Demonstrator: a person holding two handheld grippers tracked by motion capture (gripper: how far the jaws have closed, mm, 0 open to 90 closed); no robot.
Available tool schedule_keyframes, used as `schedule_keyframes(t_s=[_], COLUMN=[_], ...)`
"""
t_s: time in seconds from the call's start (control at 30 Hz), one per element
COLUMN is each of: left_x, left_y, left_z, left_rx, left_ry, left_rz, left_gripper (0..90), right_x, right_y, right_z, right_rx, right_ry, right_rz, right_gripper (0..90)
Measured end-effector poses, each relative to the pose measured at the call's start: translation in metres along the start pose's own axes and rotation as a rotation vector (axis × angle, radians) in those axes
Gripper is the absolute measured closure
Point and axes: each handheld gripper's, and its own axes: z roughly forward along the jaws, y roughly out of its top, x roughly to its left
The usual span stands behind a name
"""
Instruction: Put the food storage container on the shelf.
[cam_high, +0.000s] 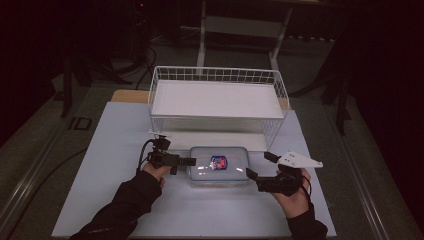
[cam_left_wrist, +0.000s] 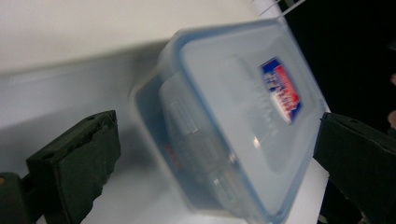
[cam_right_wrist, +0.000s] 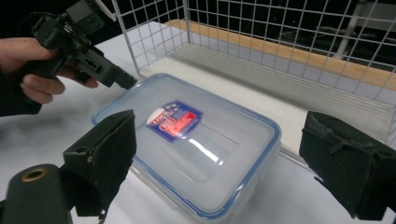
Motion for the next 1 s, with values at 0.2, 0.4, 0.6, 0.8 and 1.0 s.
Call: schedule_keyframes(t_s=[0.2,0.4,0.6,0.8,1.0], left_x=[0.006,0.014,0.020,0.024,0.021], left_y=[0.001,0.001,-0.001,0.000,-0.002], left_z=[0.006,0.009,0.012,0.009,0.005], left_rx=[0.059,0.075,0.081,0.075,0.076], left_ry=[-0.011,-0.055,-0.144,-0.170,-0.178], left_rz=[-0.056,-0.116,-0.146,-0.148,-0.097], left_gripper=[9.4,27.9,39.9,48.8,51.4], right_x=[-0.003,-0.005,-0.008,-0.012,-0.021], right_y=[-0.003,-0.005,-0.005,-0.006,-0.011], right_z=[0.003,0.004,0.004,0.007,0.015], right_rx=[0.025,0.043,0.053,0.090,0.126], right_ry=[-0.003,-0.002,-0.021,-0.051,-0.011], right_rz=[0.009,0.022,0.033,0.049,0.109], right_gripper=[11.0,11.4,13.1,13.8,14.3])
